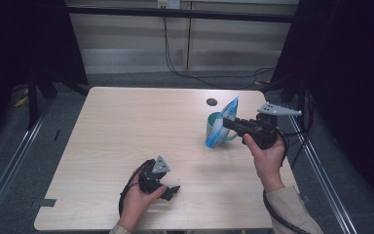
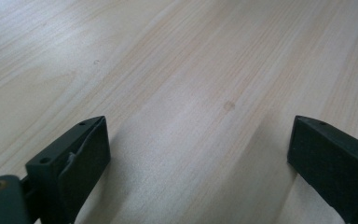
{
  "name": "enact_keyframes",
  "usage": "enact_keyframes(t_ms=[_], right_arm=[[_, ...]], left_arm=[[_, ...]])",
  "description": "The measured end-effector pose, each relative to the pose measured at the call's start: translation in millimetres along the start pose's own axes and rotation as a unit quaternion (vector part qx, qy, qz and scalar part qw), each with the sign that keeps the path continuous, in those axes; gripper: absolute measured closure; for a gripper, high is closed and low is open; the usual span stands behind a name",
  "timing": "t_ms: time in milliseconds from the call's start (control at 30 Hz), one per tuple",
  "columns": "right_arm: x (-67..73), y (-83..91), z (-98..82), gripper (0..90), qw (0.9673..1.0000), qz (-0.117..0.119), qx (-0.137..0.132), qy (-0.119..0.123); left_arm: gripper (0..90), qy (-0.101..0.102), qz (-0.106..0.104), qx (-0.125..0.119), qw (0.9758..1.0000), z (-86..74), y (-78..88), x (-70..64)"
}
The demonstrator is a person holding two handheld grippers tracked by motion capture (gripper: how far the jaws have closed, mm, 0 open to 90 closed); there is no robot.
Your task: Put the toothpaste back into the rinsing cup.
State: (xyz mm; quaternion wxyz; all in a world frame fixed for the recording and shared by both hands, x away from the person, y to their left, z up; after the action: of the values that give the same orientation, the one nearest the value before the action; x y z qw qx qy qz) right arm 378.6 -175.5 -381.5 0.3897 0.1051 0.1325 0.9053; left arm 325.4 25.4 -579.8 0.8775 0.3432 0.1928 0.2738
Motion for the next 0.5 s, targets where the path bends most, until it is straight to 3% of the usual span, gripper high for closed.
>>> enact_keyframes(t_ms=[500], right_arm=[[-11.4, -5.6, 15.5, 76.8, 0.9997, -0.024, -0.007, 0.004]], left_arm=[[4.1, 0.000, 0.000, -0.002, 1.0000, 0.5, -0.7, 0.1]])
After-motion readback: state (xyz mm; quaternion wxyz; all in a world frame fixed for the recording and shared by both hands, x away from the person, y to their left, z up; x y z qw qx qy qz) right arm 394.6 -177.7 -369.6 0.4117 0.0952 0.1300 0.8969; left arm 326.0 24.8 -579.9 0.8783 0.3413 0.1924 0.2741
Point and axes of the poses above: each handheld gripper's, and its own axes: y roughly backward along the jaws, z roughly out of its top, x roughly to its left, the point moved 10 cm from there along -y, roughly forward along the jaws, and after that the axes turned 10 degrees about y, right-handed, at the moved point
